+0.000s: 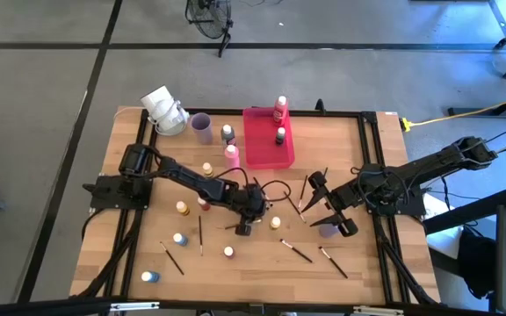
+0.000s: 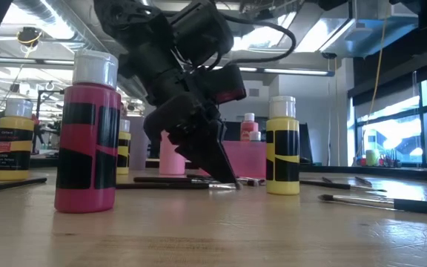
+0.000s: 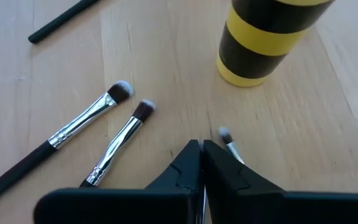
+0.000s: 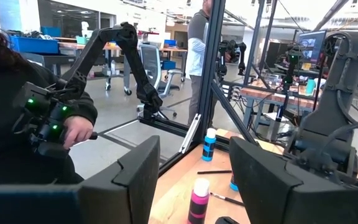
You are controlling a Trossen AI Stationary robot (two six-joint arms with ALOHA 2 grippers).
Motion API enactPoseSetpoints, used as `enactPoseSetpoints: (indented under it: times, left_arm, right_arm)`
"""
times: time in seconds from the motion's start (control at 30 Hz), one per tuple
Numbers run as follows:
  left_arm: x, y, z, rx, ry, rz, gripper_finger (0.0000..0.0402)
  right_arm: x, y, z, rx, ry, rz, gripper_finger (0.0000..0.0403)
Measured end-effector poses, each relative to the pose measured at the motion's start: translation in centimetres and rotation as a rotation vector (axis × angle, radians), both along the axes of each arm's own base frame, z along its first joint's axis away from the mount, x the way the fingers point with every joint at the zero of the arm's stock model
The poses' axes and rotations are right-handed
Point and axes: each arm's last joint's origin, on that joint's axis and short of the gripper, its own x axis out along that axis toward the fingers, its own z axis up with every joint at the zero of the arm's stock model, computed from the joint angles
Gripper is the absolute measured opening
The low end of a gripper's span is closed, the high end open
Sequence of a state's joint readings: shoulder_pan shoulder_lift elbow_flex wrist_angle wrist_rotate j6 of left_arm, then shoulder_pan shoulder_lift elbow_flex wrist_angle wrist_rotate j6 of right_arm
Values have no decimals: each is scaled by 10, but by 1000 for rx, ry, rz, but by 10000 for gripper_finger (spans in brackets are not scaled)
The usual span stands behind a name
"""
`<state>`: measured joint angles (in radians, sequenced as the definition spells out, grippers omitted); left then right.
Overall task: Pick & Place Paint Supplies
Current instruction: Put the black paint brush into the purple cup
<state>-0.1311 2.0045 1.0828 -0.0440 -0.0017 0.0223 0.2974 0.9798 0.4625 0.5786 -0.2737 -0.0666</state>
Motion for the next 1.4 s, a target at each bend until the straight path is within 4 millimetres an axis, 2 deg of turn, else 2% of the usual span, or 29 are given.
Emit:
enactPoseSetpoints:
  times: [0.27,0.5,0.7,0.9,1.07,1.3,1.4]
  left_arm:
    - [-1,-11,7,82,-46,-37,5]
    - [-9,-20,29,135,-78,-45,4]
    - [-11,-18,53,220,-150,2,3]
    - [-17,-22,88,289,-275,61,3]
    - [-26,-21,132,266,-441,-28,3]
    - [-55,4,202,325,-685,-8,3]
    - [-69,22,223,343,-806,22,3]
  right_arm:
    - [0,0,-2,-5,18,-2,197]
    - [0,0,-2,-1,30,-3,197]
    - [0,1,-4,-2,43,1,197]
    - [-2,7,-3,3,43,31,197]
    - [-4,12,-2,-29,10,56,197]
    - [-5,13,-4,-69,2,60,197]
    - [-5,13,-5,-100,-4,59,197]
